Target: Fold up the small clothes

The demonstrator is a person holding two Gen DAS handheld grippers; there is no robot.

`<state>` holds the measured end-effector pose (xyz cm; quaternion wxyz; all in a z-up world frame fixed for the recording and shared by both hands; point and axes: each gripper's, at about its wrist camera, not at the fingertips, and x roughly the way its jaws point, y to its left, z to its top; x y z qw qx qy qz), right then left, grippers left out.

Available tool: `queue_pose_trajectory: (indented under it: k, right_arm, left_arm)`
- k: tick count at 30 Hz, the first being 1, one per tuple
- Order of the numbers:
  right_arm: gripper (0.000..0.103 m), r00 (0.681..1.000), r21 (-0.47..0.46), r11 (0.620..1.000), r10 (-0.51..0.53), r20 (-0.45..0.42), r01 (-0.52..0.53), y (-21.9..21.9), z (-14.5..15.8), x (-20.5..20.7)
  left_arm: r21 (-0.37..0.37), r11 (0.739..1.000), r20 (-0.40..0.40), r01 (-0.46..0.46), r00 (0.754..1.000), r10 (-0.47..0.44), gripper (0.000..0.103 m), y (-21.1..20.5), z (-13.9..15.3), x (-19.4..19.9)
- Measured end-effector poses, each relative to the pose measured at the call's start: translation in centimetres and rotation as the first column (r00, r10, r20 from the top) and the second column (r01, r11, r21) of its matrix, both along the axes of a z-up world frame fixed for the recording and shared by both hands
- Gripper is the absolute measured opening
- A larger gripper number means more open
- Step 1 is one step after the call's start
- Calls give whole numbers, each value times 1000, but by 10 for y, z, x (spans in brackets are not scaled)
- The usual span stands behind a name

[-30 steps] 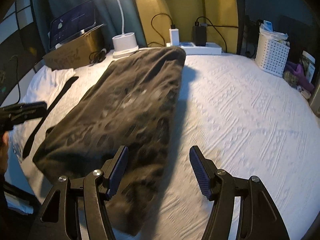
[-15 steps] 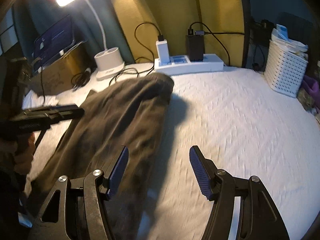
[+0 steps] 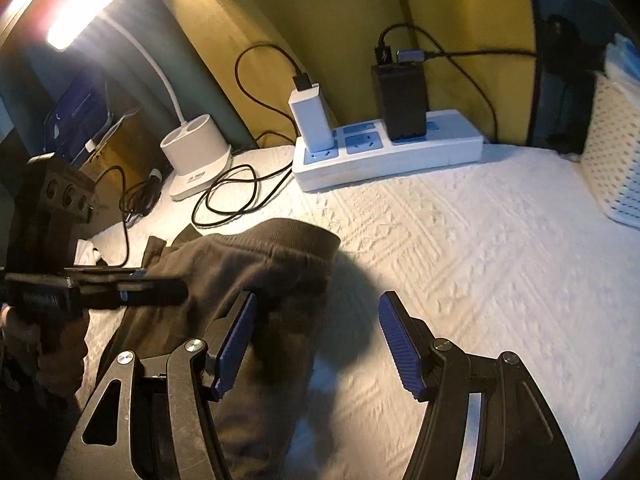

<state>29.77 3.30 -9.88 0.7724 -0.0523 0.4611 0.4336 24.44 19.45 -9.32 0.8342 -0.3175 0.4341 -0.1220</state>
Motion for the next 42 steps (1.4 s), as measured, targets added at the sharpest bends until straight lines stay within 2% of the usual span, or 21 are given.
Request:
queue_pose_trajectory:
  k: [1, 2, 3, 4, 7, 8, 12, 15, 18, 20, 22, 24, 26, 28, 30, 34, 37, 38, 42]
  right_arm:
    - [65, 1000, 6, 1000, 5, -13, -5, 3, -2, 2]
    - [63, 1000, 12, 1000, 10, -23, -10, 5, -4, 3]
    - [59, 999, 19, 1000, 17, -37, -16, 8, -5, 5]
    - [58, 999, 24, 1000, 20, -46, -19, 10, -6, 7]
    - [57, 998, 29, 999, 23, -51, -22, 15, -7, 9]
    - [52, 999, 34, 999, 27, -46, -25, 17, -6, 9]
    - [49, 999, 47, 998, 45, -26, -44, 29, -3, 10]
    - [49, 998, 30, 998, 61, -11, -61, 43, -8, 9]
    - [49, 996, -14, 997, 82, 28, -82, 56, -16, 4]
    - [49, 993, -40, 995, 93, 66, -90, 61, -17, 0]
    - [49, 992, -51, 994, 96, 78, -92, 62, -17, -2]
    - [49, 993, -54, 995, 87, 75, -83, 60, -17, 0]
    - [49, 995, -64, 996, 64, 82, -59, 56, -14, 1]
    - [49, 994, -67, 997, 45, 96, -38, 51, -9, 0]
    - [50, 994, -70, 997, 36, 103, -29, 46, -6, -1]
    - [50, 993, -83, 996, 36, 116, -27, 36, -1, -7]
    - [50, 992, -94, 995, 40, 121, -28, 31, 0, -13]
    - [50, 992, -99, 995, 41, 120, -29, 30, 0, -14]
    - [59, 992, -108, 994, 42, 116, -30, 26, -1, -20]
  left_arm:
    - [-9, 1000, 19, -6, 1000, 7, 43, 2, 2, 1]
    - [-4, 1000, 30, -12, 999, 12, 27, 2, 4, 1]
    - [14, 1000, 45, -18, 999, 17, 21, 1, 7, 0]
    - [32, 999, 56, -24, 998, 22, 9, 0, 9, -1]
    - [92, 994, 92, -66, 994, 57, 6, -1, 18, -9]
    - [117, 990, 107, -84, 992, 72, 6, -1, 24, -13]
    - [276, 951, 158, -137, 983, 96, 6, -5, 48, -29]
    - [379, 912, 124, -158, 985, 120, 6, -2, 41, -31]
    - [442, 887, 37, -134, 991, 131, 7, 3, 16, -24]
    - [451, 884, -14, -120, 990, 141, 13, 7, 1, -20]
    - [437, 890, -18, -127, 989, 149, 15, 10, 2, -22]
    - [428, 892, -11, -144, 986, 165, 23, 15, 9, -27]
    - [451, 874, 12, -181, 980, 196, 45, 19, 20, -38]
    - [464, 863, 33, -200, 978, 208, 57, 25, 27, -50]
    - [465, 864, 17, -192, 978, 208, 57, 30, 28, -58]
    - [432, 886, -5, -168, 982, 189, 58, 26, 22, -71]
    - [414, 896, -34, -162, 981, 193, 71, 22, 9, -70]
    - [408, 898, -39, -167, 979, 199, 71, 18, 6, -69]
    - [407, 898, -40, -165, 979, 198, 72, 16, 0, -68]
